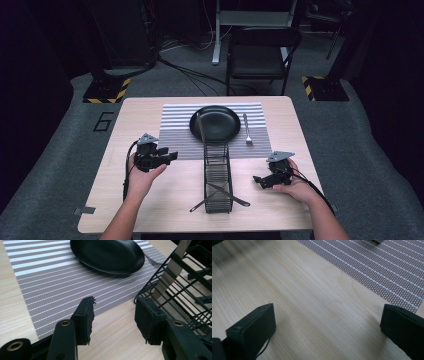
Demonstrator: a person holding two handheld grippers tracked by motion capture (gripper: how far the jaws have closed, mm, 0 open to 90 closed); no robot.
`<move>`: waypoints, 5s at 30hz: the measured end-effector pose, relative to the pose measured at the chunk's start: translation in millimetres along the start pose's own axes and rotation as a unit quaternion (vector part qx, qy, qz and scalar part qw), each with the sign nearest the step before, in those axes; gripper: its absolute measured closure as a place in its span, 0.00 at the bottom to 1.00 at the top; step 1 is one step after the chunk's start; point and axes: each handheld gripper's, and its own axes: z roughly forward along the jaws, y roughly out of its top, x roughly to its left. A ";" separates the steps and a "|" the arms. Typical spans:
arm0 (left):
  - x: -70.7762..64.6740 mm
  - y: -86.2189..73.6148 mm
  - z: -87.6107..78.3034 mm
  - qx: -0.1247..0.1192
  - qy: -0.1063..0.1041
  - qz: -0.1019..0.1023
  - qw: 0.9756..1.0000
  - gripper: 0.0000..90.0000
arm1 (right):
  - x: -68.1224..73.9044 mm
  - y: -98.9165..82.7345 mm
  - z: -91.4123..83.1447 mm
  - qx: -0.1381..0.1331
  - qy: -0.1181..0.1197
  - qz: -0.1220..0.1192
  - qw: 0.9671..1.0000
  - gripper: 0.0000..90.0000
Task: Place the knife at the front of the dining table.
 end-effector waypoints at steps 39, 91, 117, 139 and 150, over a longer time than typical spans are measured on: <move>-52.7 54.1 25.7 -0.020 -0.045 0.058 0.997 0.64 | 0.0 0.0 0.0 0.000 0.000 0.000 1.000 0.00; -74.8 65.0 44.5 -0.025 -0.058 0.100 0.993 0.91 | 0.0 0.0 0.0 0.000 0.000 0.000 1.000 0.00; -101.0 93.7 16.6 -0.020 -0.079 0.130 0.988 0.91 | 0.0 0.0 0.0 0.000 0.000 0.000 1.000 0.00; -107.2 113.7 -18.8 -0.015 -0.073 0.148 0.986 0.91 | 0.0 0.0 0.0 0.000 0.000 0.000 1.000 0.00; -102.3 120.4 -39.1 -0.025 -0.065 0.147 0.987 0.91 | 0.1 0.0 0.0 0.000 0.000 0.000 1.000 0.00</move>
